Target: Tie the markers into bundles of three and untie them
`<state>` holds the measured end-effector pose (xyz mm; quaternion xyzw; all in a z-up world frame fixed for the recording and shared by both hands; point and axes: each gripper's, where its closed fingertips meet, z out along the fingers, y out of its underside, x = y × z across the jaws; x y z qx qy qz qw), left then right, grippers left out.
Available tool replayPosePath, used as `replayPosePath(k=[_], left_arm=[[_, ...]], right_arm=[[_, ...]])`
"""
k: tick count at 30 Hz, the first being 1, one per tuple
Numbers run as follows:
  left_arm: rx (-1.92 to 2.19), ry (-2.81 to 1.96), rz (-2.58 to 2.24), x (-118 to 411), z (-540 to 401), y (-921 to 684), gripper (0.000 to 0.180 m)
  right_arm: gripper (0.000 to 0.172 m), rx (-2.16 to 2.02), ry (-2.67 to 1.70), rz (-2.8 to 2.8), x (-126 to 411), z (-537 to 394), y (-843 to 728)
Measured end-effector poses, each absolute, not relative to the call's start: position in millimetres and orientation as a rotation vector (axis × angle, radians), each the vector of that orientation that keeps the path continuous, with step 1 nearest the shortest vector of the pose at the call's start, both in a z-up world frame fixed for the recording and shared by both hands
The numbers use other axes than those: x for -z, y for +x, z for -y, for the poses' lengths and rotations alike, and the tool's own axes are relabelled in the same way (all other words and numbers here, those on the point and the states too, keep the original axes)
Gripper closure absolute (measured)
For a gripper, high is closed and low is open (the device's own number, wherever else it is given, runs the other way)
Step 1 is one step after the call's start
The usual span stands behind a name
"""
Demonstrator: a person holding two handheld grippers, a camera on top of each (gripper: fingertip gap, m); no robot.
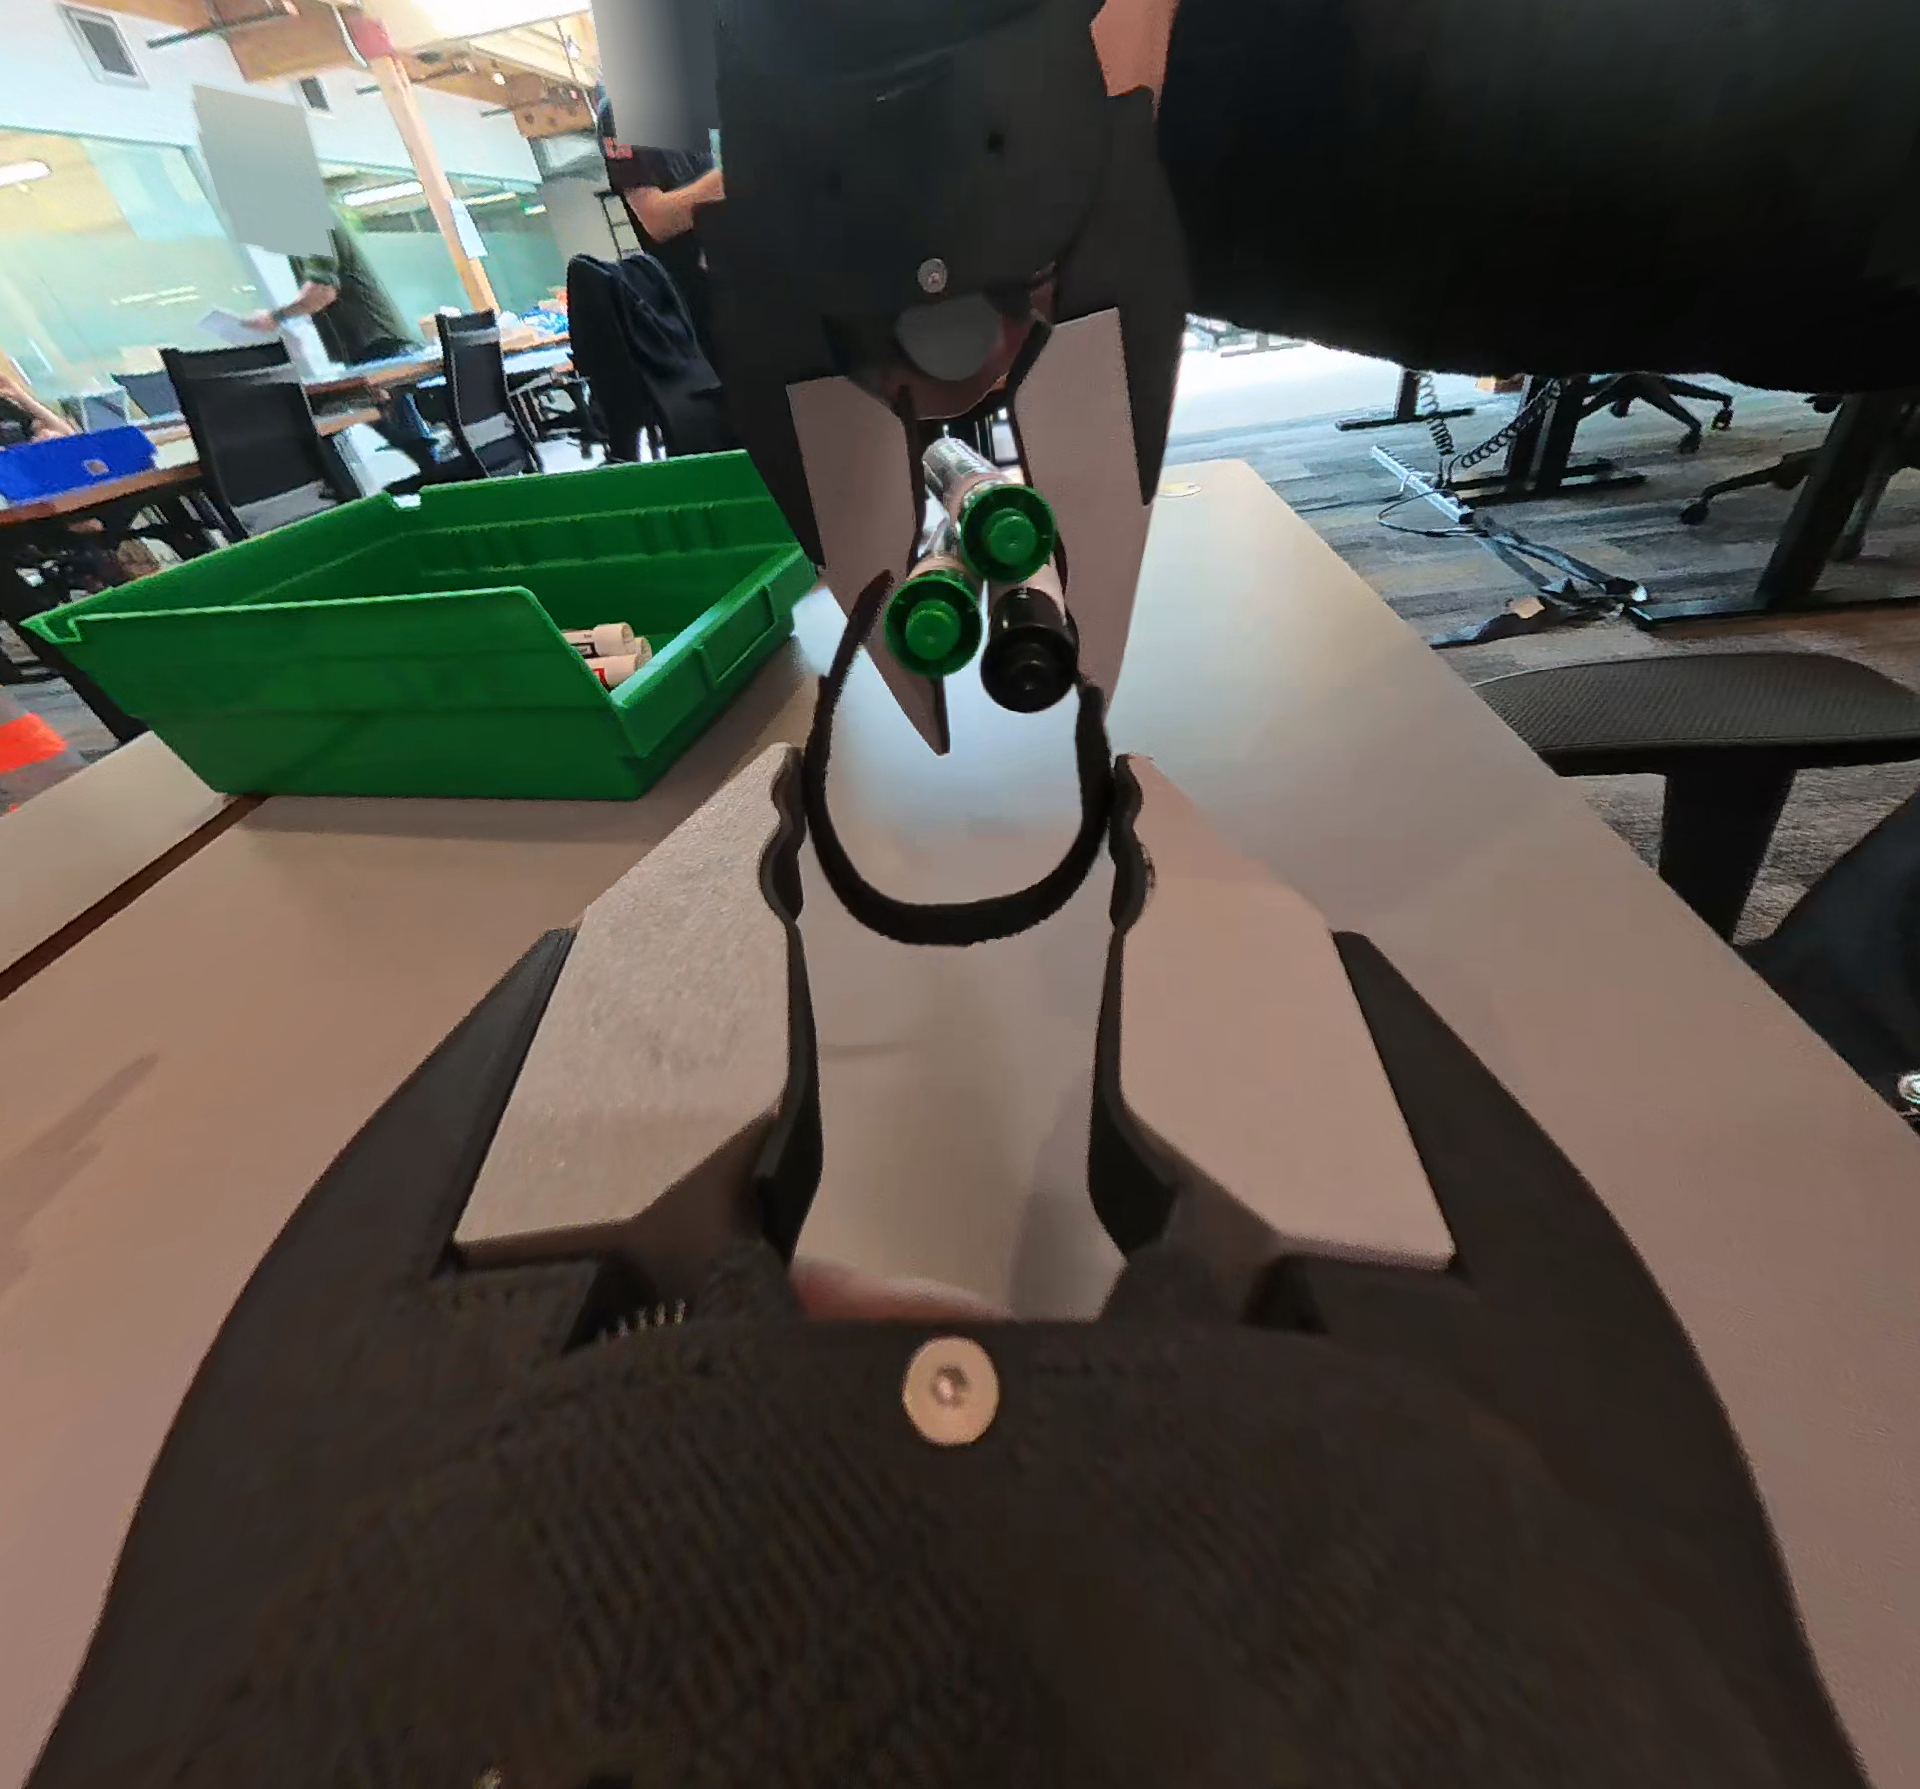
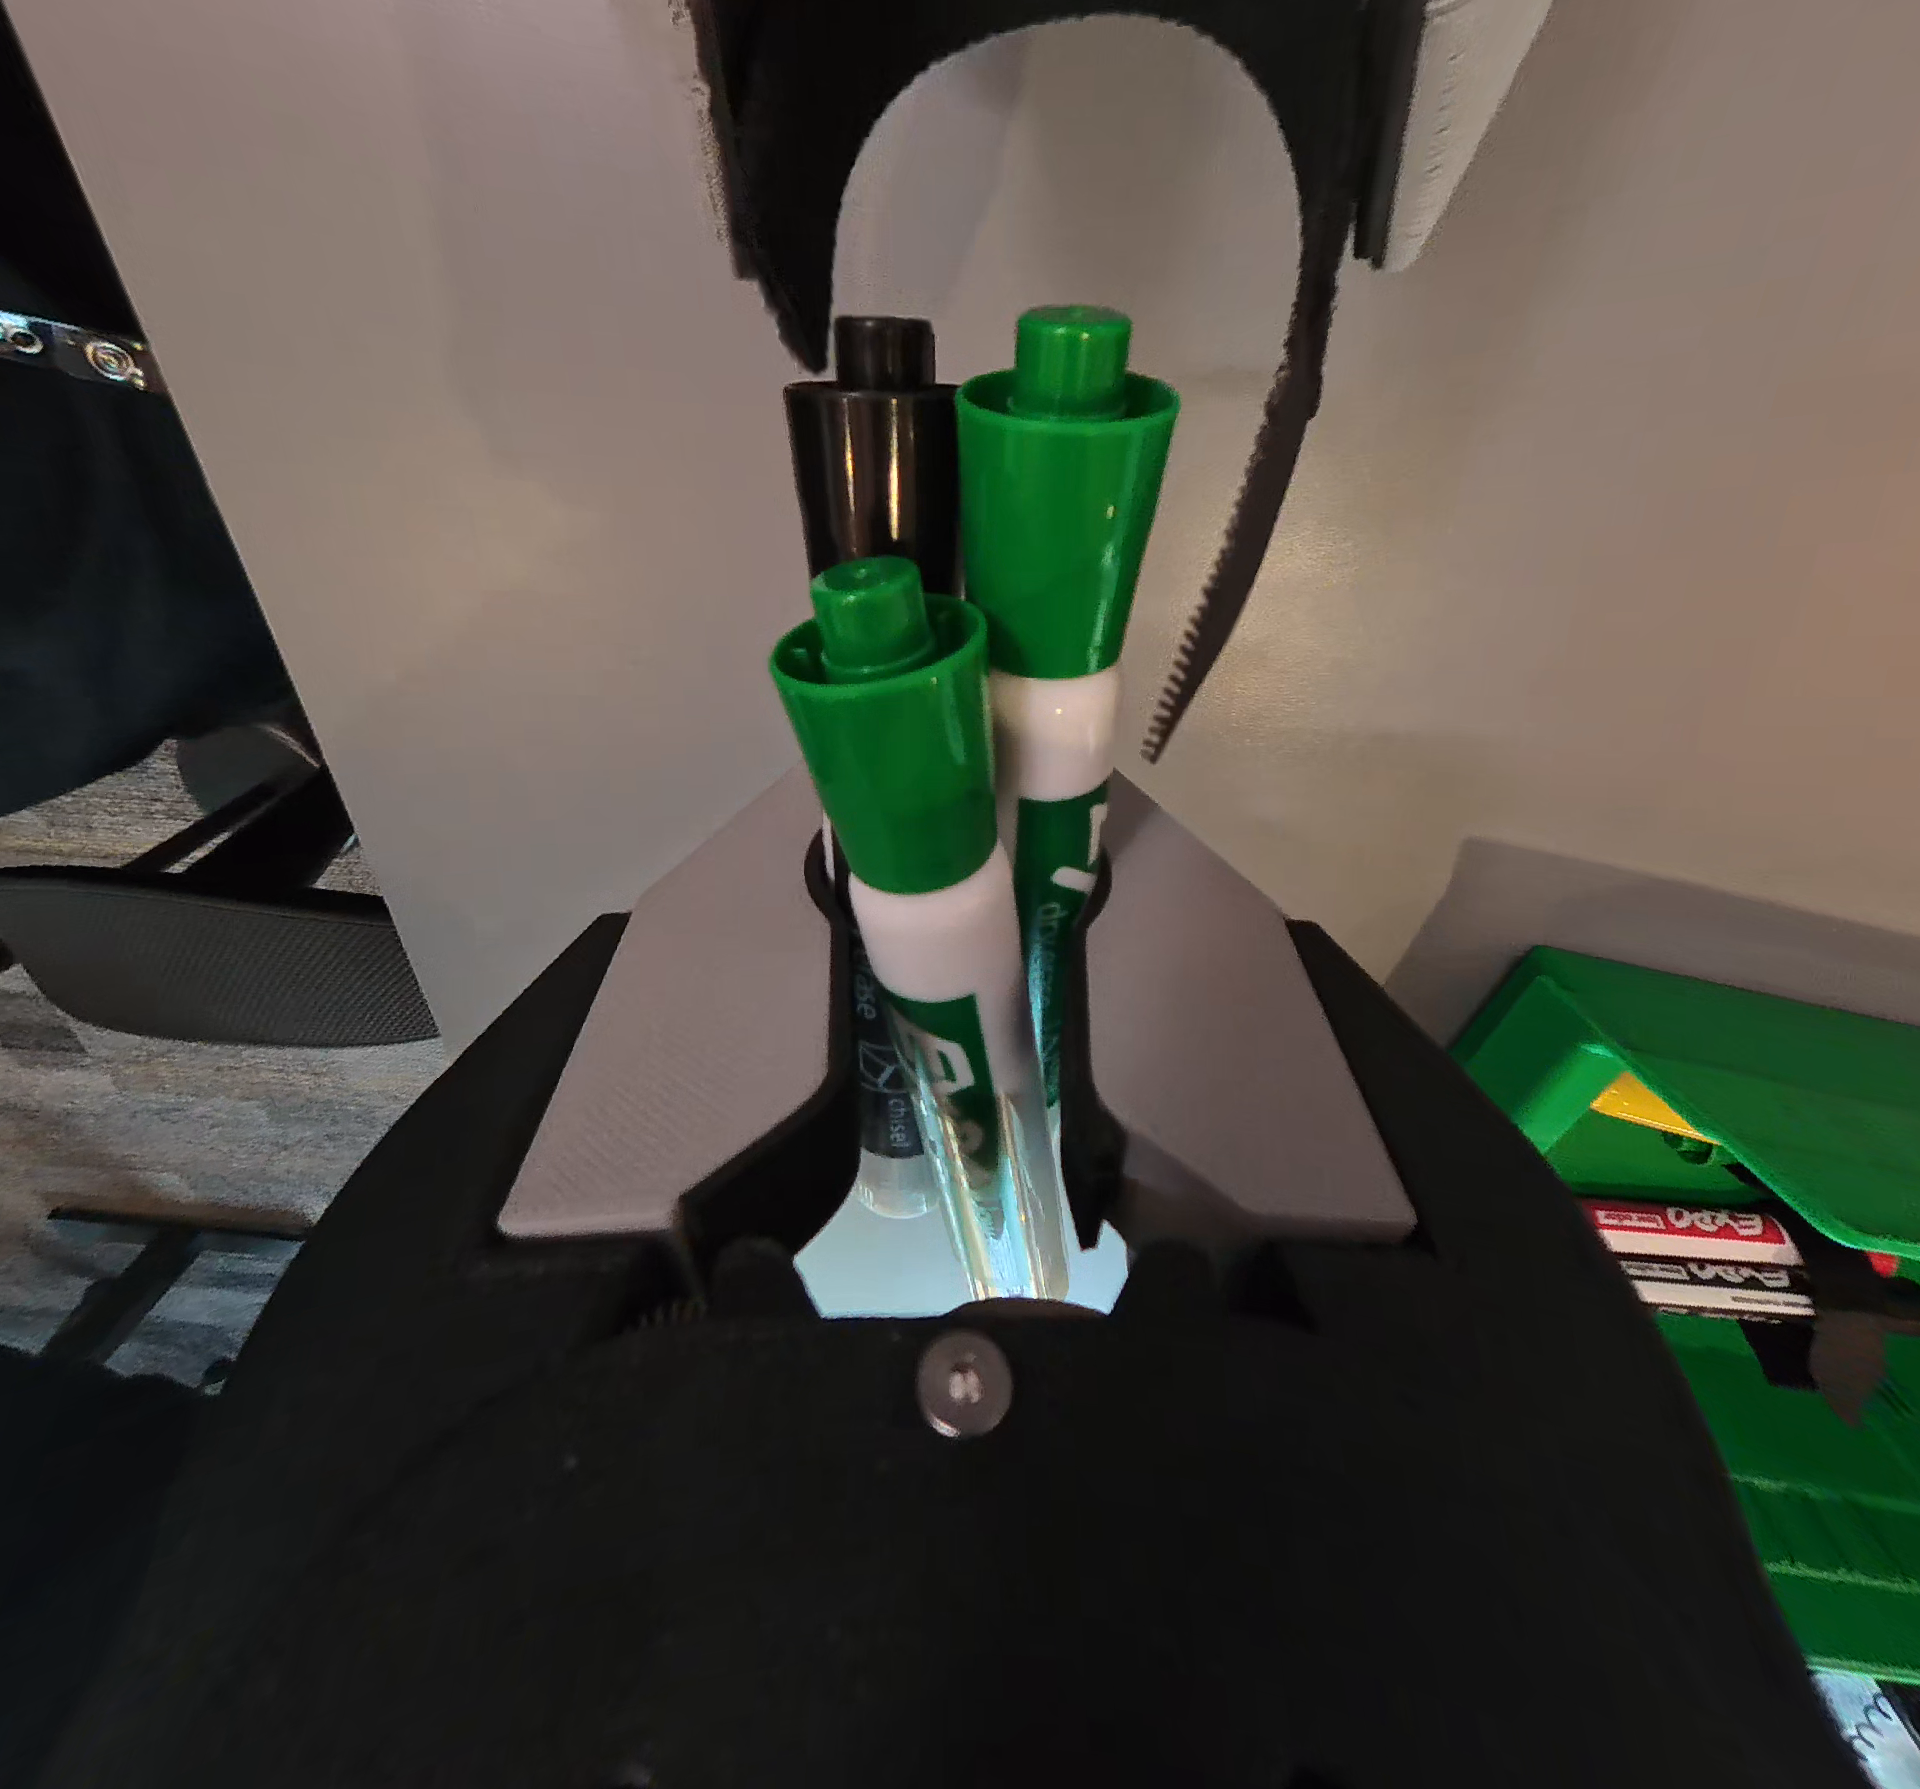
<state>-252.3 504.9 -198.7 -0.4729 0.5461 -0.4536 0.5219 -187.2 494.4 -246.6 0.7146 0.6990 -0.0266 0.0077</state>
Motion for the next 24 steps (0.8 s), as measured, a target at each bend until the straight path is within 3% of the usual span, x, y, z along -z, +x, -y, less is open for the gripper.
replayPosePath(k=[24], left_arm=[[1.112,-1.057,-1.120,177.9,-500.6,-236.4,0.126]], right_arm=[[0.135,0.166,2.243,-2.262,240.8,-497.2,-214.8]])
